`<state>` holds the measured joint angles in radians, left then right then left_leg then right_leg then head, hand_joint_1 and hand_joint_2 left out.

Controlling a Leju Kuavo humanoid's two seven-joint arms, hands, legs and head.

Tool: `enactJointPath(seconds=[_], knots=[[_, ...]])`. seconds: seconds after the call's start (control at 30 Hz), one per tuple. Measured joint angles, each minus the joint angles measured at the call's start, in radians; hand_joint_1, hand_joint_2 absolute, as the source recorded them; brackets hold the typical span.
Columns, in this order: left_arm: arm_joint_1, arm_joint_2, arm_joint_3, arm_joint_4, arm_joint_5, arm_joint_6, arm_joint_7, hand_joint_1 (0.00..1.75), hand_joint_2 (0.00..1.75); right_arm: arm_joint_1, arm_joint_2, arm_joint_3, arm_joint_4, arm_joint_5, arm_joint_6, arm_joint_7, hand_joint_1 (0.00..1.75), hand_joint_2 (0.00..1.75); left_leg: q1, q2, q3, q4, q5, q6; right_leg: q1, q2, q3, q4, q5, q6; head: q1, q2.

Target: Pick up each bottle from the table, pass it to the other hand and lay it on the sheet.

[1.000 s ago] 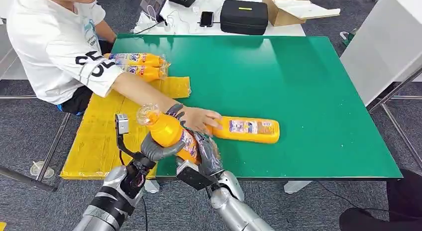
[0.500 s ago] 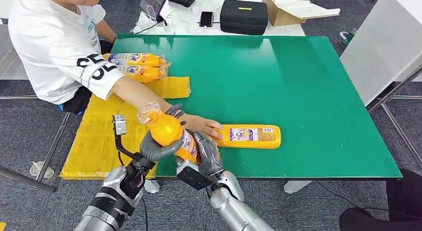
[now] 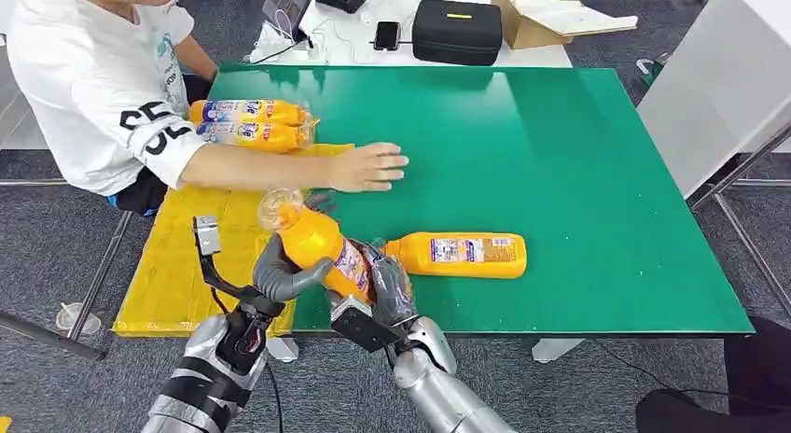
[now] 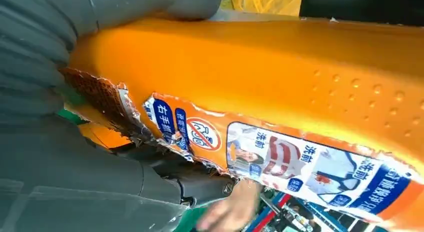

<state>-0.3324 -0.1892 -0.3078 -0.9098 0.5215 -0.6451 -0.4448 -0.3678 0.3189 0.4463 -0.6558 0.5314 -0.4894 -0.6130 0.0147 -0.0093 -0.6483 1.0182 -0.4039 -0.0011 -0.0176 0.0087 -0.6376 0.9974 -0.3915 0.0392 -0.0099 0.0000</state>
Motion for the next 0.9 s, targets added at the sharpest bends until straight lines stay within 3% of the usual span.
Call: enactJointPath(seconds=[0.47, 0.57, 0.6, 0.63, 0.67, 0.9], knots=[[0.0, -0.002, 0.008, -0.005, -0.009, 0.004, 0.005, 1.75, 1.75, 0.0, 0.0, 0.0, -0.003, 0.005, 0.0, 0.002, 1.69, 1.75, 0.0, 0.0, 0.0, 0.0, 0.0, 0.0, 0.0, 0.0, 0.0, 0.0, 0.0, 0.0, 0.0, 0.0], [0.0, -0.003, 0.006, -0.01, -0.032, 0.015, -0.007, 1.75, 1.75, -0.003, 0.0, 0.0, -0.003, 0.005, 0.0, 0.002, 1.64, 1.75, 0.0, 0.0, 0.0, 0.0, 0.0, 0.0, 0.0, 0.0, 0.0, 0.0, 0.0, 0.0, 0.0, 0.0], [0.0, -0.003, 0.006, -0.01, -0.044, 0.023, -0.011, 1.75, 1.75, -0.003, 0.0, 0.0, -0.003, 0.005, 0.0, 0.002, 1.4, 1.75, 0.0, 0.0, 0.0, 0.0, 0.0, 0.0, 0.0, 0.0, 0.0, 0.0, 0.0, 0.0, 0.0, 0.0], [0.0, -0.004, 0.005, -0.01, -0.056, 0.033, -0.015, 1.75, 1.75, -0.003, 0.0, -0.001, -0.003, 0.004, 0.0, 0.003, 1.29, 1.75, 0.0, 0.0, 0.0, 0.0, 0.0, 0.0, 0.0, 0.0, 0.0, 0.0, 0.0, 0.0, 0.0, 0.0], [0.0, -0.006, 0.005, -0.01, -0.065, 0.04, -0.021, 1.75, 1.75, -0.003, 0.0, -0.001, -0.003, 0.003, 0.0, 0.003, 0.0, 1.75, 0.0, 0.0, 0.0, 0.0, 0.0, 0.0, 0.0, 0.0, 0.0, 0.0, 0.0, 0.0, 0.0, 0.0], [-0.006, -0.02, 0.005, -0.013, -0.092, 0.079, -0.035, 1.75, 1.75, -0.004, 0.0, -0.004, -0.011, -0.01, -0.002, 0.006, 0.0, 1.75, 0.0, 0.0, 0.0, 0.0, 0.0, 0.0, 0.0, 0.0, 0.0, 0.0, 0.0, 0.0, 0.0, 0.0]])
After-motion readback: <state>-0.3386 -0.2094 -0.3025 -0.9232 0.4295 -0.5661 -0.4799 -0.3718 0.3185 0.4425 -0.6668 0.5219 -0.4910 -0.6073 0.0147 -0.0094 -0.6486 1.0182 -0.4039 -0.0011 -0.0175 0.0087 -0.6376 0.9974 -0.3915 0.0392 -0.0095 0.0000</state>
